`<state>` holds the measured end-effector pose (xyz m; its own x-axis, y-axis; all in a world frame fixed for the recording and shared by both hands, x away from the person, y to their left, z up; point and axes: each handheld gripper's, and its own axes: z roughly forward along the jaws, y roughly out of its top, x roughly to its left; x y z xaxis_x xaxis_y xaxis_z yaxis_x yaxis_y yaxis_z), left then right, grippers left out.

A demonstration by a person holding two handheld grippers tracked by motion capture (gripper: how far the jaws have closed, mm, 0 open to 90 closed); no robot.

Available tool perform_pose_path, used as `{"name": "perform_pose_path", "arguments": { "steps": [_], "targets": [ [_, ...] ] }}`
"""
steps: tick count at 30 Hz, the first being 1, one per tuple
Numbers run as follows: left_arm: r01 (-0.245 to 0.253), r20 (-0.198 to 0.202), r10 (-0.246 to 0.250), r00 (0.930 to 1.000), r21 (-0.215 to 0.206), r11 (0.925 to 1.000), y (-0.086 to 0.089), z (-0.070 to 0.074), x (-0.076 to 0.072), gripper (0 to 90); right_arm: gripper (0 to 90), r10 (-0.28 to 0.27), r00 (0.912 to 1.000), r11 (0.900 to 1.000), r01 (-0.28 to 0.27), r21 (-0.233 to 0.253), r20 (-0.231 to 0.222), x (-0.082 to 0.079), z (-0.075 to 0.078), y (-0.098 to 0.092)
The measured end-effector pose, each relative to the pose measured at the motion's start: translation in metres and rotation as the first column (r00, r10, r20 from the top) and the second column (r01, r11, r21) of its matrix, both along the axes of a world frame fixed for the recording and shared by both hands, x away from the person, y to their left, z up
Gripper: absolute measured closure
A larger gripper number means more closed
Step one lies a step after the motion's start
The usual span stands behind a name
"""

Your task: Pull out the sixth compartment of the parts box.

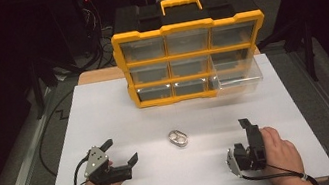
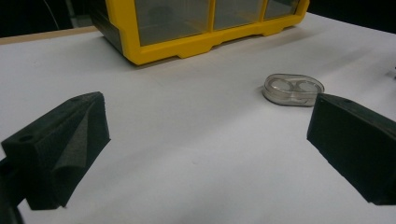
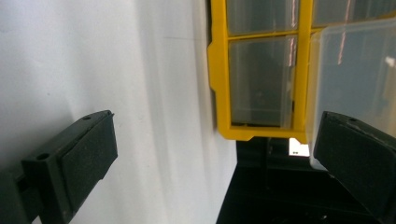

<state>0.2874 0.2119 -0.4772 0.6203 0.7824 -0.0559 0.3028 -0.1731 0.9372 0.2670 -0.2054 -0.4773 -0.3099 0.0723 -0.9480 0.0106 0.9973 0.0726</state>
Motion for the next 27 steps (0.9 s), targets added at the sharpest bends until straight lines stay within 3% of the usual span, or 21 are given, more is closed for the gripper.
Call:
{"name": "perform_pose_path", "arguments": {
  "steps": [1, 4, 11, 15, 16, 18, 21, 25, 26, 27],
  "targets": [
    [-0.002, -0.002, 0.002, 1.0000, -0.008, 1.0000, 0.000, 0.000, 0.000, 0.3, 0.0, 0.009, 0.9997, 1.000, -0.009, -0.009, 0.023, -0.001, -0.001, 0.001],
    [0.000, -0.011, 0.000, 0.9999, -0.001, 1.0000, 0.001, 0.000, 0.000, 0.3, 0.0, 0.006, 0.9996, 1.000, -0.006, -0.010, 0.028, -0.001, 0.000, 0.002],
    [-0.030, -0.012, 0.030, 0.9995, 0.011, 0.9995, 0.001, 0.002, -0.001, 0.4, 0.0, -0.009, 0.9996, 0.998, 0.007, 0.065, 0.027, -0.001, 0.005, -0.002],
    [-0.028, -0.024, 0.028, 0.9993, 0.009, 0.9996, 0.002, 0.003, 0.000, 0.3, 0.0, -0.014, 0.9999, 0.989, 0.012, 0.145, 0.008, -0.001, 0.009, -0.005],
    [-0.022, -0.027, 0.022, 0.9994, 0.012, 0.9997, 0.002, 0.003, 0.000, 0.4, 0.0, -0.031, 0.9994, 0.982, 0.034, 0.187, -0.017, 0.000, 0.009, -0.007],
    [-0.017, -0.027, 0.017, 0.9995, 0.010, 0.9998, 0.002, 0.004, 0.000, 0.6, 0.1, -0.036, 0.9990, 0.979, 0.040, 0.200, -0.025, 0.001, 0.009, -0.008],
    [-0.007, -0.023, 0.007, 0.9997, -0.001, 1.0000, 0.003, 0.005, 0.000, 0.8, 0.1, -0.046, 0.9970, 0.963, 0.061, 0.261, -0.062, 0.002, 0.009, -0.010],
    [-0.021, -0.040, 0.020, 0.9990, -0.047, 0.9987, 0.004, 0.003, 0.000, 0.8, 0.1, -0.056, 0.9943, 0.935, 0.085, 0.344, -0.091, 0.004, 0.011, -0.013],
    [-0.022, -0.040, 0.020, 0.9990, -0.044, 0.9988, 0.005, 0.003, 0.001, 0.8, 0.1, -0.058, 0.9933, 0.923, 0.091, 0.373, -0.100, 0.005, 0.011, -0.014],
    [-0.024, -0.038, 0.023, 0.9990, -0.044, 0.9987, 0.005, 0.002, 0.001, 0.8, 0.1, -0.058, 0.9925, 0.918, 0.095, 0.386, -0.108, 0.005, 0.011, -0.015]
  ]
}}
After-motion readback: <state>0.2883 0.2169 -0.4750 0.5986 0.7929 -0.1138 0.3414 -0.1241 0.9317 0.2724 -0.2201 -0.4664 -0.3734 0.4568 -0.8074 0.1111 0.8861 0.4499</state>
